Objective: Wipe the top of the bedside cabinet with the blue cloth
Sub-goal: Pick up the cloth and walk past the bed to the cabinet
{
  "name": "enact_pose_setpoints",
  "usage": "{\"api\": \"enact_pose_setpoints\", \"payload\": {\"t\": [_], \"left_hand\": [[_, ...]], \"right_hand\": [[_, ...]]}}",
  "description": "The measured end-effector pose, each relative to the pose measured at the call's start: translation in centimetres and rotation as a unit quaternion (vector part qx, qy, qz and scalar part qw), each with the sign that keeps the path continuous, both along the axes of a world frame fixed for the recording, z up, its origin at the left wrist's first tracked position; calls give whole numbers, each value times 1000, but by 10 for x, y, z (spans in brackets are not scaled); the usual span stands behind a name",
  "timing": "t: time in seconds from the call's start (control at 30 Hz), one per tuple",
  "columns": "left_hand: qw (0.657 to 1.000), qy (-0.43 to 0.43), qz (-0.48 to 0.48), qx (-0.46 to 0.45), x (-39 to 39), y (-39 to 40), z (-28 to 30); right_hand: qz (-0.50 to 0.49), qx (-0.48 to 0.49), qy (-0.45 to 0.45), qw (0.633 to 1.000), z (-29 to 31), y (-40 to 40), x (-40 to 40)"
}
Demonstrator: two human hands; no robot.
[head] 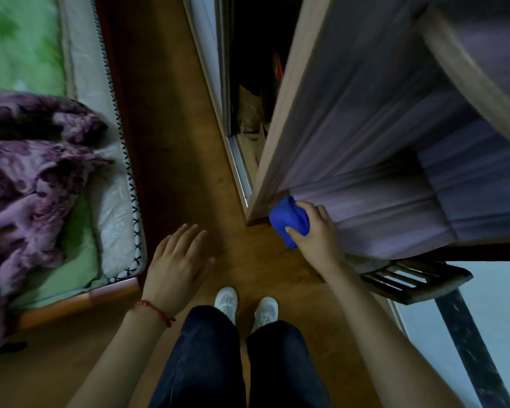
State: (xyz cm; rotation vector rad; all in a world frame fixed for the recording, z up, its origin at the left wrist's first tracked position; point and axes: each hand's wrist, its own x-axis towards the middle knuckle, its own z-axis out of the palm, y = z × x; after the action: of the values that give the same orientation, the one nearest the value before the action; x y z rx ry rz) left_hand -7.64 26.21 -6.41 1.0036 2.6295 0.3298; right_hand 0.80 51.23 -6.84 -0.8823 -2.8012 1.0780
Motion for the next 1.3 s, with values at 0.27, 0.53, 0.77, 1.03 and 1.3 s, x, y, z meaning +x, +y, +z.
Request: {"api": "enact_pose_setpoints", "payload": {"t": [0.27,0.53,0.77,1.03,1.3], "left_hand": [[994,32,106,12,3,-60,28],[959,38,279,-8,30,-109,41],[898,53,436,-23,97,-132,48],[799,43,598,-43,189,-162,54],[700,45,712,-33,260,-258,44]], "right_hand": [[88,40,26,995,47,-52,-22],[240,5,35,970,75,-82,-70],[404,4,44,914,89,-116,-104],[589,11,37,808,86,-217,-102],[713,-1,30,701,81,-381,-70]]}}
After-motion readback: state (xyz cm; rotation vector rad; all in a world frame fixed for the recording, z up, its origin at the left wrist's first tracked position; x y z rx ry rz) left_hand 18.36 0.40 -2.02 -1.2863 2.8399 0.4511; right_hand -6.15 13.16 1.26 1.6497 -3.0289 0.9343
